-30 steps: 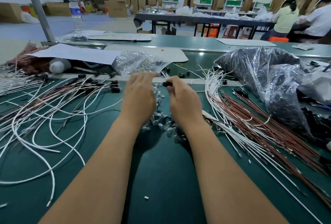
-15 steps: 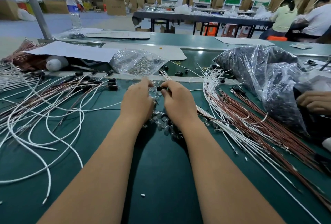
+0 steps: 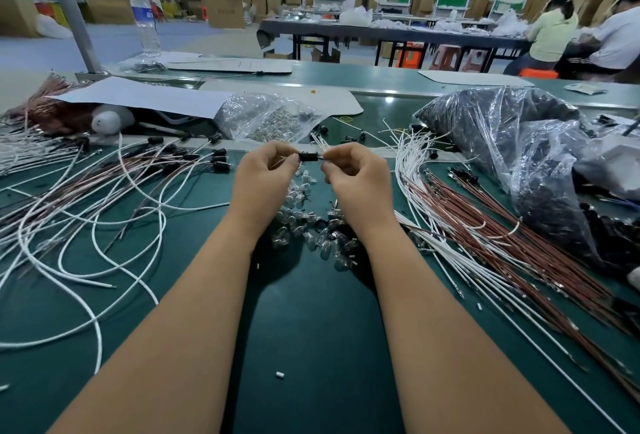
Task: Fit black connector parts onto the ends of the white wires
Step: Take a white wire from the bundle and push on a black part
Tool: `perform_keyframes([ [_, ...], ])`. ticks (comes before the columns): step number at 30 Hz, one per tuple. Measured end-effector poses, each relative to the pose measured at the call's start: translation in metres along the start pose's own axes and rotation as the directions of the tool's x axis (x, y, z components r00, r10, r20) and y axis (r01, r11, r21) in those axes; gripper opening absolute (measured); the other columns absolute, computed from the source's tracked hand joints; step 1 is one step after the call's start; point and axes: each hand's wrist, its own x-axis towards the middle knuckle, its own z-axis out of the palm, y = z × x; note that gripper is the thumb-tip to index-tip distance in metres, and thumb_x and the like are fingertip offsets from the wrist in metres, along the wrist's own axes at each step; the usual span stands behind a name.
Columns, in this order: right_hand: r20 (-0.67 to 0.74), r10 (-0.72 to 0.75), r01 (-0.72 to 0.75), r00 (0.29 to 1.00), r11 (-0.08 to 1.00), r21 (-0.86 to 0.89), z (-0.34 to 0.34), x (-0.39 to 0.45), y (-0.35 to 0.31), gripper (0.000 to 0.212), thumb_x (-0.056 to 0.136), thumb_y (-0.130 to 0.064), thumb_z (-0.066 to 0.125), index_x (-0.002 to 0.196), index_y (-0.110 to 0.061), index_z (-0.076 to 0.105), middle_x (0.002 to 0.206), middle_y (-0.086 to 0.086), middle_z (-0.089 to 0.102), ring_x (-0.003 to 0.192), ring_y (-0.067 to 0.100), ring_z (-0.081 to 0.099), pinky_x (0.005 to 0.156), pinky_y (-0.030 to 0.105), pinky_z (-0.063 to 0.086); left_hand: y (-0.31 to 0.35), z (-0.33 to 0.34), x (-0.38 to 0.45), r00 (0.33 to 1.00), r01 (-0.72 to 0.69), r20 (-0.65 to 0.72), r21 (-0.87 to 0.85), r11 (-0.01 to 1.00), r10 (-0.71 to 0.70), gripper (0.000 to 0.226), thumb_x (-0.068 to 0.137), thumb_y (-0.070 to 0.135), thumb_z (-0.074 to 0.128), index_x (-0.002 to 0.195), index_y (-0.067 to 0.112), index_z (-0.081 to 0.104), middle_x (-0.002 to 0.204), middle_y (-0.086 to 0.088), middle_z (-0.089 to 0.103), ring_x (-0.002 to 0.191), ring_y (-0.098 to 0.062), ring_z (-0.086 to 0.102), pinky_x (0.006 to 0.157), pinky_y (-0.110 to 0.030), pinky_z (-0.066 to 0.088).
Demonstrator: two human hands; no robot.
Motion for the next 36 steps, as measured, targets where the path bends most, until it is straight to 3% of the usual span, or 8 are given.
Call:
perform_keyframes([
  [5, -0.014, -0.027, 0.027, 1.000, 1.000, -0.009, -0.0006, -0.0002, -0.0006, 0.010, 0.085, -0.005, 0.068, 0.084, -0.015, 0.070, 0.070, -0.008, 0.064, 0.063, 0.003, 0.058, 0.063, 0.020, 0.051, -0.0003, -0.0013, 0.0002, 0.998, 0.056, 0.028, -0.039, 0.998, -0.055, 0.016, 0.092, 0.012, 0.060, 0.081, 0.023, 0.065, 0.070, 0.002, 0.058, 0.064, -0.009, 0.050, 0.064, -0.020, 0.043],
  [8, -0.035, -0.043, 0.042, 0.998, 0.999, -0.023, -0.0009, -0.0013, -0.0008, 0.009, 0.086, -0.011, 0.068, 0.082, -0.018, 0.070, 0.068, -0.010, 0.063, 0.062, 0.003, 0.056, 0.062, 0.022, 0.049, 0.0019, -0.0032, -0.0011, 0.996, 0.077, 0.054, -0.080, 0.994, -0.073, 0.015, 0.092, 0.013, 0.060, 0.081, 0.021, 0.066, 0.061, 0.010, 0.057, 0.052, 0.001, 0.048, 0.054, -0.010, 0.039],
  [16, -0.056, -0.018, 0.017, 0.998, 1.000, -0.019, -0.0010, -0.0016, -0.0009, 0.013, 0.089, -0.011, 0.064, 0.078, -0.018, 0.066, 0.071, -0.001, 0.063, 0.068, 0.013, 0.055, 0.070, 0.040, 0.053, 0.0032, -0.0032, -0.0036, 0.998, -0.029, 0.057, -0.081, 0.996, 0.034, 0.010, 0.086, 0.006, 0.068, 0.082, 0.014, 0.069, 0.058, 0.006, 0.055, 0.052, -0.001, 0.046, 0.053, -0.011, 0.038],
  [20, -0.020, 0.032, -0.031, 0.999, 0.999, 0.040, -0.0026, 0.0000, -0.0024, 0.026, 0.090, -0.004, 0.061, 0.074, -0.024, 0.064, 0.071, 0.000, 0.063, 0.069, 0.022, 0.058, 0.072, 0.043, 0.053, 0.0000, -0.0051, -0.0028, 0.995, -0.063, 0.078, -0.044, 0.997, 0.067, 0.010, 0.088, 0.009, 0.067, 0.084, 0.018, 0.069, 0.060, -0.003, 0.048, 0.050, -0.005, 0.039, 0.049, -0.014, 0.032],
  [23, -0.025, -0.011, 0.010, 1.000, 1.000, -0.016, -0.0044, 0.0008, -0.0002, 0.019, 0.090, -0.007, 0.062, 0.079, -0.020, 0.066, 0.072, 0.002, 0.065, 0.071, 0.031, 0.060, 0.068, 0.038, 0.052, 0.0011, -0.0054, -0.0031, 0.992, -0.112, 0.062, -0.007, 0.994, 0.112, 0.009, 0.087, 0.006, 0.067, 0.086, 0.014, 0.069, 0.062, 0.004, 0.056, 0.051, 0.001, 0.045, 0.053, -0.010, 0.036],
  [28, -0.017, -0.081, 0.078, 0.997, 0.988, -0.131, -0.0044, 0.0002, 0.0053, 0.010, 0.093, -0.013, 0.060, 0.085, -0.012, 0.067, 0.068, -0.002, 0.060, 0.064, 0.014, 0.051, 0.062, 0.032, 0.045, 0.0011, -0.0039, -0.0042, 0.983, -0.182, 0.037, 0.085, 0.980, 0.180, 0.007, 0.085, 0.006, 0.069, 0.085, 0.013, 0.071, 0.062, 0.014, 0.060, 0.050, -0.002, 0.045, 0.051, -0.012, 0.036],
  [33, -0.030, -0.109, 0.105, 0.994, 0.988, -0.116, -0.0027, -0.0013, 0.0048, 0.011, 0.093, -0.013, 0.059, 0.083, -0.012, 0.063, 0.068, 0.006, 0.059, 0.063, 0.017, 0.048, 0.063, 0.039, 0.047, 0.0026, -0.0035, -0.0049, 0.993, -0.111, 0.030, -0.050, 0.993, 0.113, 0.005, 0.081, 0.006, 0.072, 0.079, 0.011, 0.073, 0.049, 0.008, 0.051, 0.045, -0.003, 0.038, 0.046, -0.013, 0.033],
  [36, -0.027, -0.131, 0.127, 0.991, 0.983, -0.130, -0.0038, -0.0017, 0.0054, 0.012, 0.094, -0.012, 0.057, 0.083, -0.013, 0.062, 0.066, -0.001, 0.054, 0.063, 0.015, 0.047, 0.062, 0.040, 0.047, 0.0031, -0.0037, -0.0041, 0.995, -0.081, 0.058, -0.080, 0.994, 0.086, 0.003, 0.081, 0.007, 0.073, 0.080, 0.009, 0.074, 0.044, 0.007, 0.043, 0.043, -0.007, 0.032, 0.045, -0.016, 0.028],
])
